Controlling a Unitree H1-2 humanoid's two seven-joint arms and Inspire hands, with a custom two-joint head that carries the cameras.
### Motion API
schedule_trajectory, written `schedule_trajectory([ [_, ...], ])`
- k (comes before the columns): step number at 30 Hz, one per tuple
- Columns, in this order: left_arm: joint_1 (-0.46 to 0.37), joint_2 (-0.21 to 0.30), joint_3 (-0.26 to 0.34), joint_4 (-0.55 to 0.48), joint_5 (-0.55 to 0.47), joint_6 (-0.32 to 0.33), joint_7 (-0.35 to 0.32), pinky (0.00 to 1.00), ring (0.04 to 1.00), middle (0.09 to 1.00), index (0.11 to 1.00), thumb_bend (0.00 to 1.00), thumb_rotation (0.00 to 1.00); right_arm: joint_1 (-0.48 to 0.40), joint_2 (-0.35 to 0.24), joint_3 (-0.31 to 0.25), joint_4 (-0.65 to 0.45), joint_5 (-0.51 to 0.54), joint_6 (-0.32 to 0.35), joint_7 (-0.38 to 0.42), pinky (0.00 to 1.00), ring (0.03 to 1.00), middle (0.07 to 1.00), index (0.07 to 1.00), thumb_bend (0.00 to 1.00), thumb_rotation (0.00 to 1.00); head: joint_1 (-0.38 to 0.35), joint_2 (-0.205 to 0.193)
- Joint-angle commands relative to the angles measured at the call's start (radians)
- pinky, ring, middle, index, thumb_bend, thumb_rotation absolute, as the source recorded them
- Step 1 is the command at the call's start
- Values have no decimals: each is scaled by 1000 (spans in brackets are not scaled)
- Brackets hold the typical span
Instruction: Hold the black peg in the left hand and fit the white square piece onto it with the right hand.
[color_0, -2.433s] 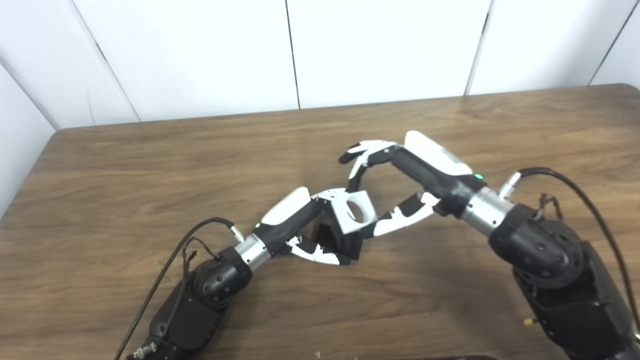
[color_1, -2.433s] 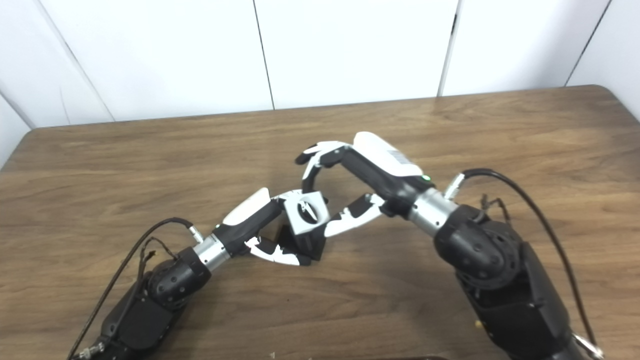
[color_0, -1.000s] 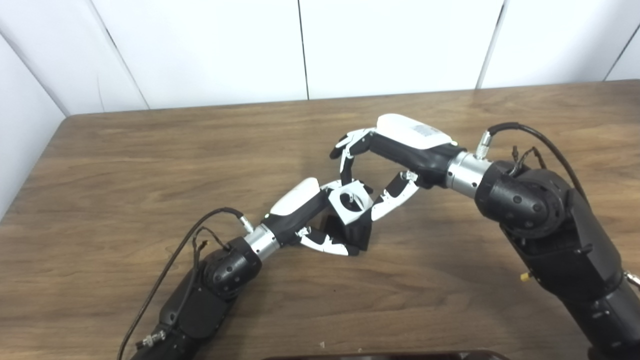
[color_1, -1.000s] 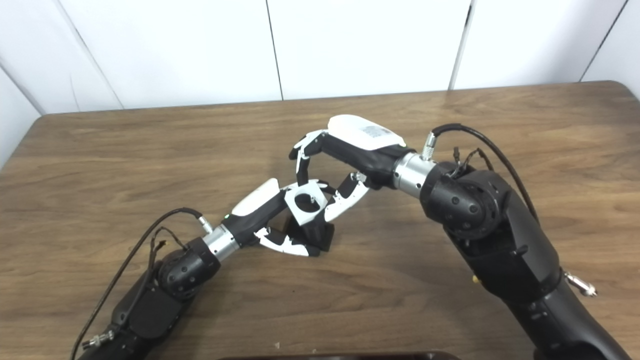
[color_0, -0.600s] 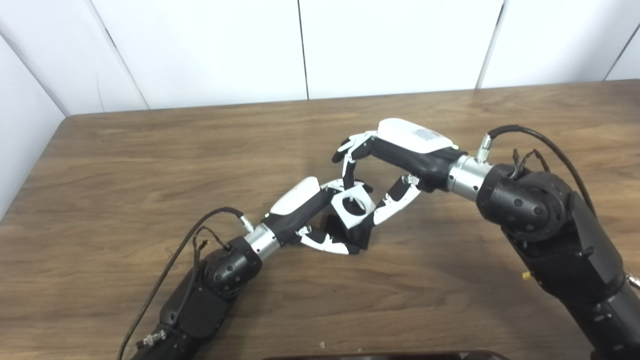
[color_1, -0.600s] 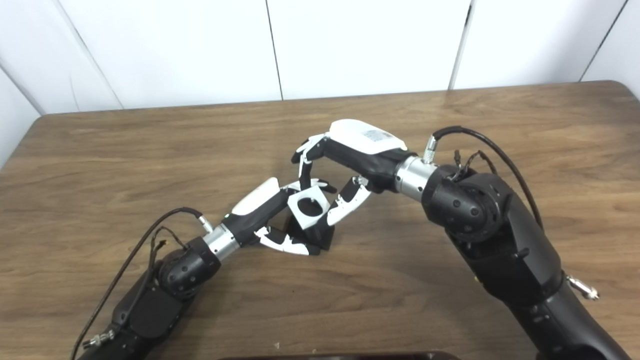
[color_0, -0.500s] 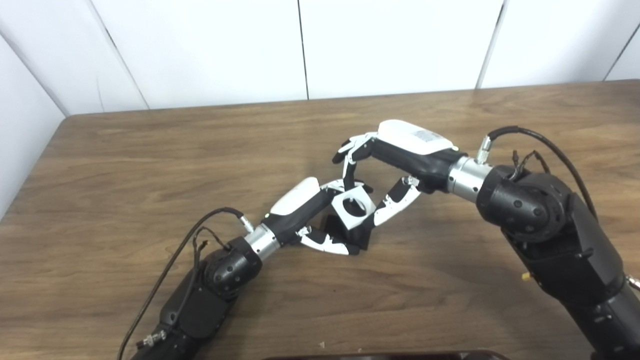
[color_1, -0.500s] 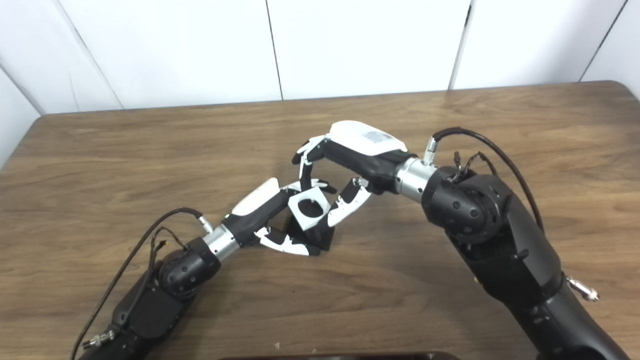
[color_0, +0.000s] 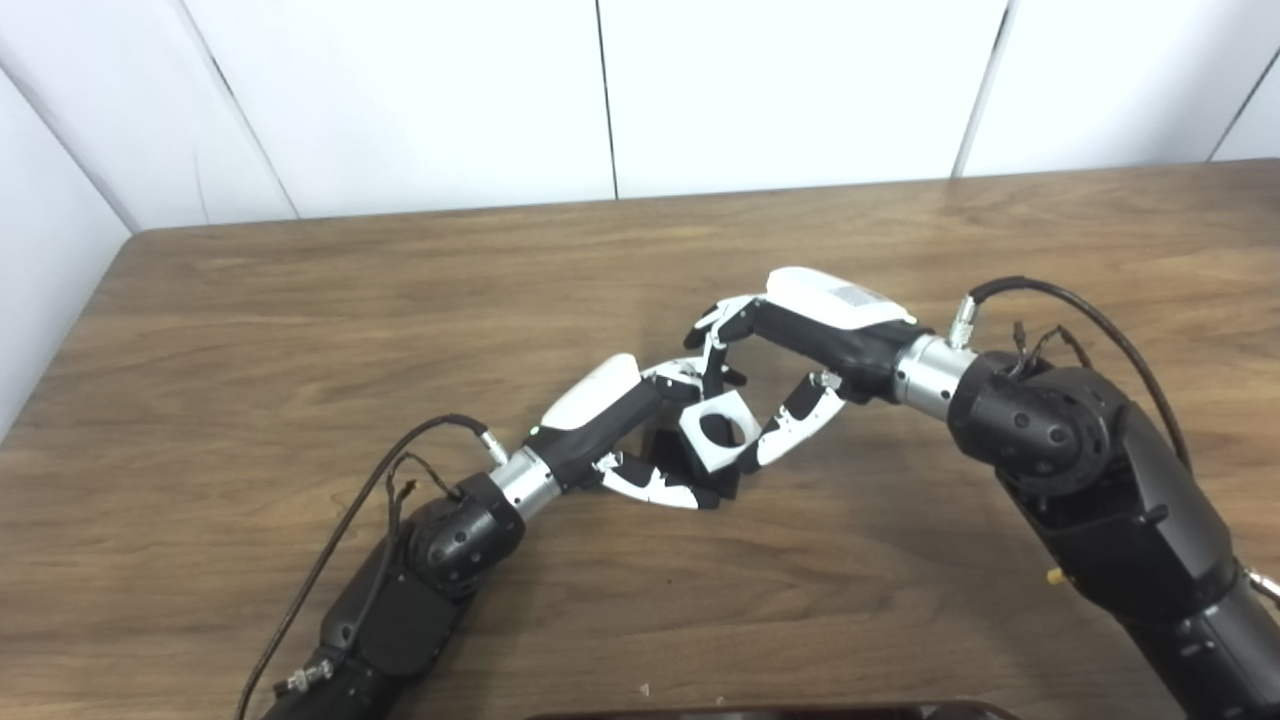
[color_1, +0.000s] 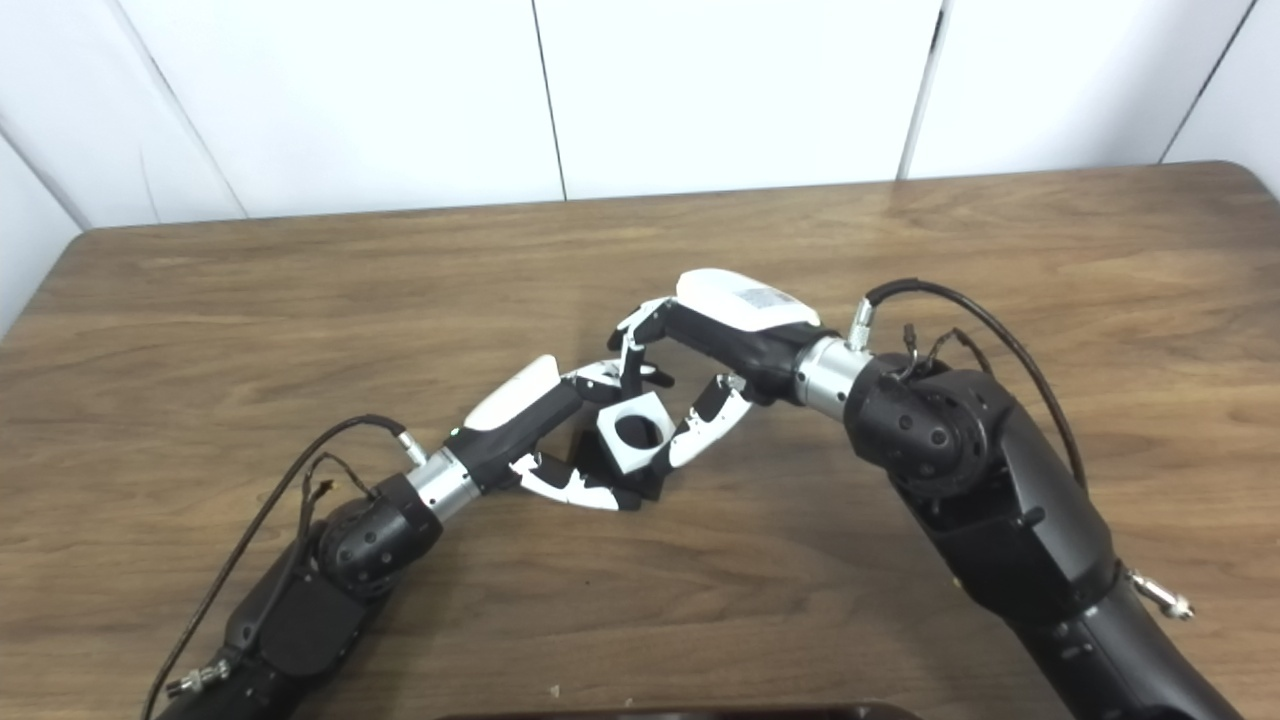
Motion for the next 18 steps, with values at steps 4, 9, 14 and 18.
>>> schedule_trajectory([
  [4,40,14,-43,47,72,118,-76,779,893,850,492,521,75,-29,1,-20,11,9,-39,-39,916,897,809,481,519,141,2,0],
  [9,43,14,-48,37,76,129,-82,781,893,855,492,522,74,-26,2,-21,28,14,-47,-49,915,896,810,481,518,141,10,-1],
  [14,47,15,-52,30,71,136,-84,795,895,857,492,522,73,-22,9,-19,54,20,-54,-69,921,895,809,481,518,141,10,-1],
  [18,46,16,-55,27,74,139,-81,792,894,857,492,522,74,-21,19,-13,68,22,-58,-81,916,888,806,481,518,143,10,-1],
])
